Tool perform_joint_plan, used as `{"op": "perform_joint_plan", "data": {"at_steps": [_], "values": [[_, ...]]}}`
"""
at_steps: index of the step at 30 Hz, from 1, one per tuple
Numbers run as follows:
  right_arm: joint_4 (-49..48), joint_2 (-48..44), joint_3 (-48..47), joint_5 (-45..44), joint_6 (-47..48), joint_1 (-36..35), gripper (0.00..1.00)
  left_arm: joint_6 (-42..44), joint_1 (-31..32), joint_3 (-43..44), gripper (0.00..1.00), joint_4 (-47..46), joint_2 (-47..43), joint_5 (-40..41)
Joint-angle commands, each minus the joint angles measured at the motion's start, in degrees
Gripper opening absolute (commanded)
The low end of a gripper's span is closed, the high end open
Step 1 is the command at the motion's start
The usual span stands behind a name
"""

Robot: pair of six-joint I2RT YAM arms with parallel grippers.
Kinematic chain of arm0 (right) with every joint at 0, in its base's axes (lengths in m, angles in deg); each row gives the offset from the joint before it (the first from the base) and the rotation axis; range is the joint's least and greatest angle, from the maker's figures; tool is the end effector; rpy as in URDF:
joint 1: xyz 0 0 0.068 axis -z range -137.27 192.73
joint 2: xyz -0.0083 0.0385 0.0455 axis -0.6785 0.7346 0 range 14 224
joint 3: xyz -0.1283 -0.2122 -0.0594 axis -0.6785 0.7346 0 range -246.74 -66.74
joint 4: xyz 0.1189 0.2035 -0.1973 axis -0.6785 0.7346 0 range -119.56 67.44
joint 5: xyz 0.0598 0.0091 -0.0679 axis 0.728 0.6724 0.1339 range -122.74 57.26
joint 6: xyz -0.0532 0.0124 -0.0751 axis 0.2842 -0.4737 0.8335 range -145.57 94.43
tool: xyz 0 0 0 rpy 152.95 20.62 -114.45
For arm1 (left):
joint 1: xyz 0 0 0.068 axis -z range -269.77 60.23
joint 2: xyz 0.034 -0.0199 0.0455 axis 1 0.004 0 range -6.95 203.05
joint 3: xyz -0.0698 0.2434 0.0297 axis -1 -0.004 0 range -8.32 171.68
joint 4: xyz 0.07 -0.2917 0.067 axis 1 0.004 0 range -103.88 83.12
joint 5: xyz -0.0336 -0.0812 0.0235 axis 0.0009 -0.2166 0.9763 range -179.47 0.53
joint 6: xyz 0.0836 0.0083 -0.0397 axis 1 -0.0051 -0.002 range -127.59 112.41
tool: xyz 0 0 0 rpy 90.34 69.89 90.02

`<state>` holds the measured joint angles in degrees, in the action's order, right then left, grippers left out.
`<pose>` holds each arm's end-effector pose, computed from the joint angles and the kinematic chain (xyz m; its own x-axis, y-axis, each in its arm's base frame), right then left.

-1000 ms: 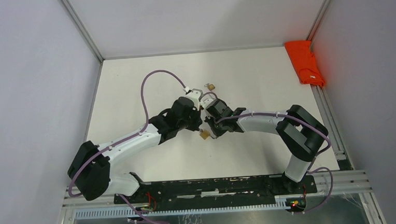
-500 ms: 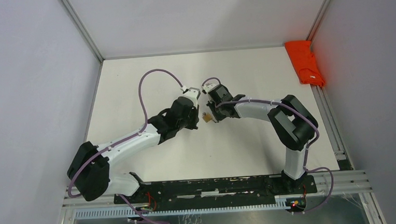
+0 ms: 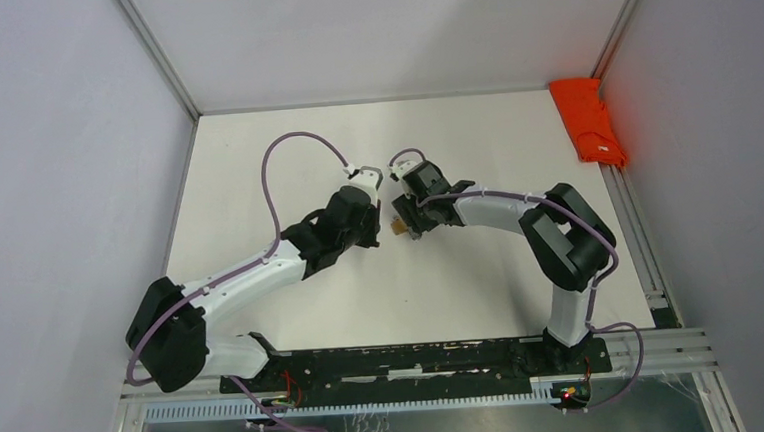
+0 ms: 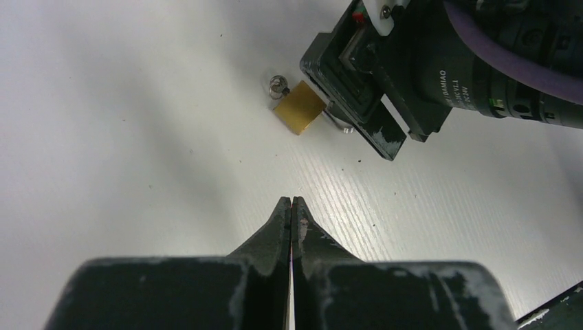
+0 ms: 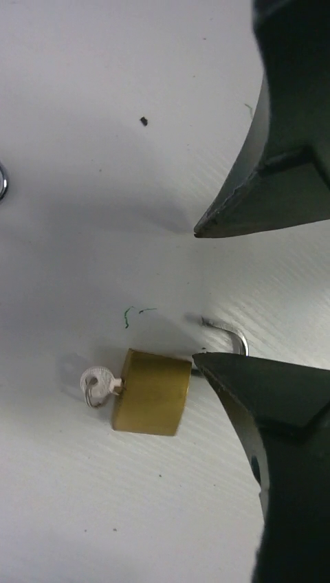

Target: Unlock with the key

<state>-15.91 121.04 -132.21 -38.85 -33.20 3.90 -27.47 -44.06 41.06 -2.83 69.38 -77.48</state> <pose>0.3492 0.2696 0.0694 -0.7107 -0.4025 -0.5769 -0.4861 0.8739 -0.0110 0.2733 -0.2554 0.1765 -0.6034 0.1425 -0.7846 0.4050 0.9023 -0.1477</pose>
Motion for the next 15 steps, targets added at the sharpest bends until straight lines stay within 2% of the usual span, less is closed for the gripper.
{"op": "perform_joint_plan", "data": {"at_steps": [1, 2, 4, 5, 11, 15], "values": [[1.49, -5.01, -2.96, -1.8, 1.01, 0.2, 0.7, -0.15, -0.16, 1.75, 0.02, 0.59, -2.54, 2.52], [1.94, -6.46, -3.5, -2.43, 1.11, 0.17, 0.77, -0.05, -0.19, 1.79, 0.02, 0.98, -2.96, 3.11], [2.86, -9.5, -4.56, -3.54, 1.06, 0.35, 0.8, 0.23, -0.13, 1.9, 0.02, 1.66, -4.15, 4.42], [3.01, -11.39, -4.8, -4.06, 1.04, 0.43, 0.86, 0.44, -0.18, 2.0, 0.03, 2.02, -4.7, 5.01], [9.19, -18.62, -8.4, -10.27, 0.34, 0.54, 0.89, 1.19, -0.19, 3.69, 0.04, 3.86, -7.33, 7.61], [8.5, -24.17, -5.13, -12.71, 0.32, 0.51, 0.89, 1.31, -0.18, 4.25, 0.04, 4.22, -9.09, 8.5]]}}
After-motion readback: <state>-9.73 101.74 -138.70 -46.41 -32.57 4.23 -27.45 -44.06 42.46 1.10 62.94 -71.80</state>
